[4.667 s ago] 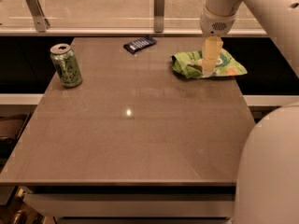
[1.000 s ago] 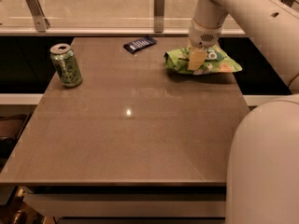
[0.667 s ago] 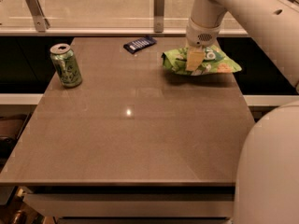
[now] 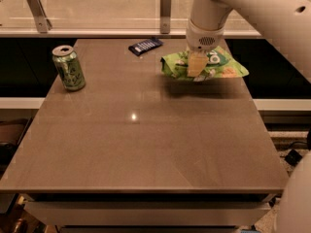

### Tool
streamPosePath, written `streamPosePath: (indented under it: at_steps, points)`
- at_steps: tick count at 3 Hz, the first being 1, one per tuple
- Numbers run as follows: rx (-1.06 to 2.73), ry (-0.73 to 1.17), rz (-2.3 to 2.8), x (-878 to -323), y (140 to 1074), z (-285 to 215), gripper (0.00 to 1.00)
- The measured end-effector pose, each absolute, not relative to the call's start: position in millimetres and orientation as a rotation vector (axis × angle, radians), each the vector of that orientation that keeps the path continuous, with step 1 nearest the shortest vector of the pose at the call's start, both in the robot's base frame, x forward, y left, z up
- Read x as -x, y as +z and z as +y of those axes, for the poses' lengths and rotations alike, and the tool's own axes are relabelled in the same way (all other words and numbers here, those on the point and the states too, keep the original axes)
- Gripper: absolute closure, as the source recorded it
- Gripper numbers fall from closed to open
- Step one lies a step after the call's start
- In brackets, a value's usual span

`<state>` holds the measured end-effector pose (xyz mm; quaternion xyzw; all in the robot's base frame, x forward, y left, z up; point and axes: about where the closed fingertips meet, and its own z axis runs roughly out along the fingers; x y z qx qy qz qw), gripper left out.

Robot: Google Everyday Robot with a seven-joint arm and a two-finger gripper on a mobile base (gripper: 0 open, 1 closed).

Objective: Move green rice chip bag near green can

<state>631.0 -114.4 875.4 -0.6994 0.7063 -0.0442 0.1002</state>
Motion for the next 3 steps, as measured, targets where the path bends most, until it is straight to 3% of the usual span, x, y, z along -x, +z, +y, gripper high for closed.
streamPosePath:
  at_steps: [3]
  points:
    - [2.176, -0.177, 1.948, -599, 887, -44, 1.0]
